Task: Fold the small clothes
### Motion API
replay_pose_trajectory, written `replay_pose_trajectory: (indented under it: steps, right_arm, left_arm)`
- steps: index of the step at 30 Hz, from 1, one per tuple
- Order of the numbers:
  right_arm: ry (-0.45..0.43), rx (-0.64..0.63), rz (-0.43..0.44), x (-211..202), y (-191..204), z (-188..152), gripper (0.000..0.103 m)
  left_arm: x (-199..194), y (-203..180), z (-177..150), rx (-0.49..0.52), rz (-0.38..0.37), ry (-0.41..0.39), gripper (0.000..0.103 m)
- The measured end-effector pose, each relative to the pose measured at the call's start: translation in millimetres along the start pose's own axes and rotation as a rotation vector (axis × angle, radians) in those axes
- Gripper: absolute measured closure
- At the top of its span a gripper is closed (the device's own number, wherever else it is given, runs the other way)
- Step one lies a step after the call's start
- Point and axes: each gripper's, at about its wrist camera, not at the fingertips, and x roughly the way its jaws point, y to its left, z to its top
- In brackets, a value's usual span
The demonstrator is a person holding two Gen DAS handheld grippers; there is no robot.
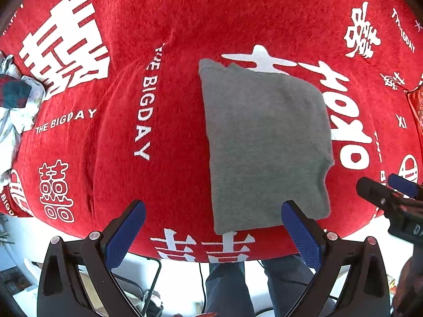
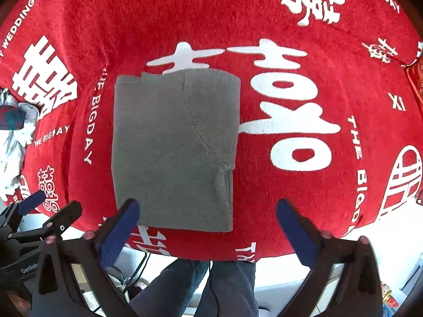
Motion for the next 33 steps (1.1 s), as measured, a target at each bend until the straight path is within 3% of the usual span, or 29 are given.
replay_pose_trajectory:
  steps: [19, 33]
  right_arm:
    - [-0.050, 0.013, -0.065, -43.0, 6.8, 8.0, 0.000]
    - [-0.045, 0.013, -0.076, -45.7, 11.2, 13.9, 0.000]
  left_arm:
    - [-43.6, 0.7, 7.6, -0.007, 0.066, -0.111, 0.000]
    - [-46.1, -1.7, 11.9, -0.017, 0.047, -0.112, 0.000]
